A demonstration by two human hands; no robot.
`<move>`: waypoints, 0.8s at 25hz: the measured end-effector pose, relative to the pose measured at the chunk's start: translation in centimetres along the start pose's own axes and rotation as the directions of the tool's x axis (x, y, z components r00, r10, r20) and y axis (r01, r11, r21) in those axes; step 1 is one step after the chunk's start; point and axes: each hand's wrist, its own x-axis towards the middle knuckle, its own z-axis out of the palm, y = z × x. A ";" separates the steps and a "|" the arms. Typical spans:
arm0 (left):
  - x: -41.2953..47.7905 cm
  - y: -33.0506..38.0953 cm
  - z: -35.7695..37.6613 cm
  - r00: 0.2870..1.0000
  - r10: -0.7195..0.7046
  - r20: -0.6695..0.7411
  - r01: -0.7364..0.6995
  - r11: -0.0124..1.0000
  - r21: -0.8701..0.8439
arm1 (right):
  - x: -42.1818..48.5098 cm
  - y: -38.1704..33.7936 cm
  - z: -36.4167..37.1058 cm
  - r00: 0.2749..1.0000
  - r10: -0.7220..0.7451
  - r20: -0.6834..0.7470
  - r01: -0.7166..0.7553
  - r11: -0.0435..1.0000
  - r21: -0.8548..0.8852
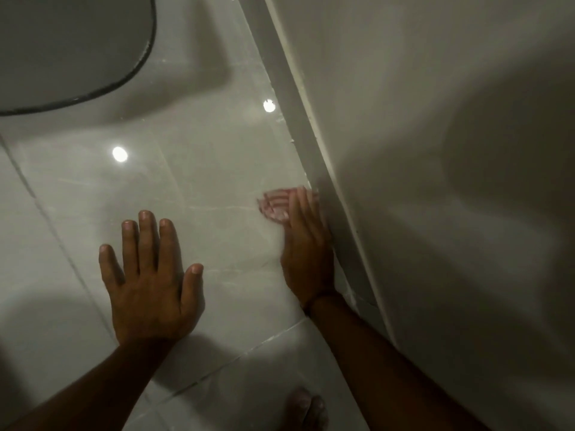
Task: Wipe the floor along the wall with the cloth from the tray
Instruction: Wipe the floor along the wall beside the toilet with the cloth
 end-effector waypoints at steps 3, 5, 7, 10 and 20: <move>0.0 0.0 0.0 1.000 -0.011 0.009 0.011 1.000 0.010 | 9.9 -4.3 1.6 0.999 -0.016 -0.033 0.017 1.000 0.026; 0.0 -0.1 0.1 1.000 -0.005 0.002 0.005 1.000 0.020 | 15.3 -6.5 2.2 0.999 -0.038 -0.032 0.038 0.999 0.009; 0.1 -0.2 0.3 1.000 0.003 -0.004 -0.003 1.000 0.026 | 18.2 -7.4 2.3 0.997 -0.081 -0.003 0.081 0.997 0.002; 0.2 -0.3 0.5 1.000 0.003 -0.010 -0.003 0.999 0.036 | 16.3 -5.9 1.6 0.993 -0.109 0.043 0.106 0.993 0.052; -0.2 -0.5 -0.2 0.999 0.021 0.045 -0.021 1.000 -0.003 | -13.4 5.9 -2.4 0.993 0.090 0.076 -0.089 0.996 -0.009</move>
